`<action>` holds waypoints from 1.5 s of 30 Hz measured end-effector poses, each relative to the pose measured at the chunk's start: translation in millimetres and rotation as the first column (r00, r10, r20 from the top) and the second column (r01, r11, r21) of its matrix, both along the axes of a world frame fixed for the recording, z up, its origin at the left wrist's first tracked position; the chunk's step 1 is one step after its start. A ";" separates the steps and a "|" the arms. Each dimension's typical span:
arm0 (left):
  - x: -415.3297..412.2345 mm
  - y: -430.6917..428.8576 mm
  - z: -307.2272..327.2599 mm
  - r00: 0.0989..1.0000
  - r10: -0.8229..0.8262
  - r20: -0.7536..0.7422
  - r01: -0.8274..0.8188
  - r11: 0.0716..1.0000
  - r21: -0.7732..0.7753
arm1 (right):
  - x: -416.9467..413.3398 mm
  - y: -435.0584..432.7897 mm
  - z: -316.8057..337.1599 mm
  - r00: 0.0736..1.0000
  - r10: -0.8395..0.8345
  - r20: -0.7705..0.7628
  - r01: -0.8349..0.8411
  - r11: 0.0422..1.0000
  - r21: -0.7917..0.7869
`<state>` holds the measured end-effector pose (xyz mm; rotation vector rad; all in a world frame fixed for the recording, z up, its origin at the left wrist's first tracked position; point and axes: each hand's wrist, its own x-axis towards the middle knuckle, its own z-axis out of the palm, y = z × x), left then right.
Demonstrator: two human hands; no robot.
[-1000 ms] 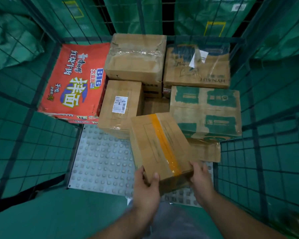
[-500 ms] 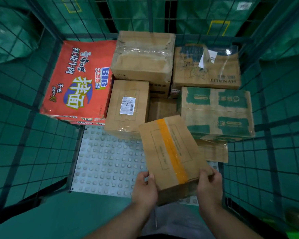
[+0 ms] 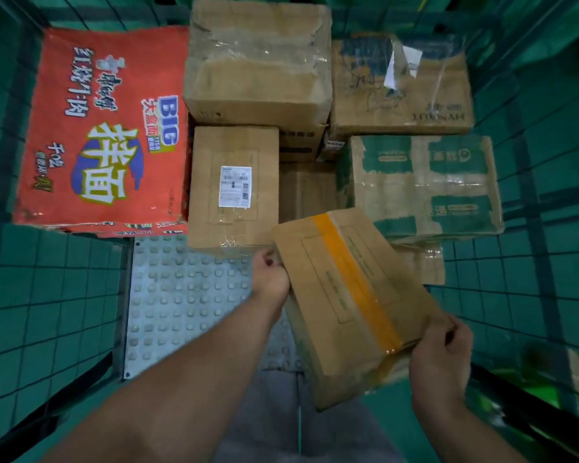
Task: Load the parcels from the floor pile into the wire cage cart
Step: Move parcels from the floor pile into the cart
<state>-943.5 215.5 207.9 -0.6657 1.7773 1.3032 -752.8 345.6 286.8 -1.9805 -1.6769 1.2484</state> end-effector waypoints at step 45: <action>86.3 -4.0 9.8 0.853 0.353 0.385 -0.430 0.893 0.132 | -14.8 -13.6 -108.9 0.988 0.124 -0.096 -0.136 0.981 -0.136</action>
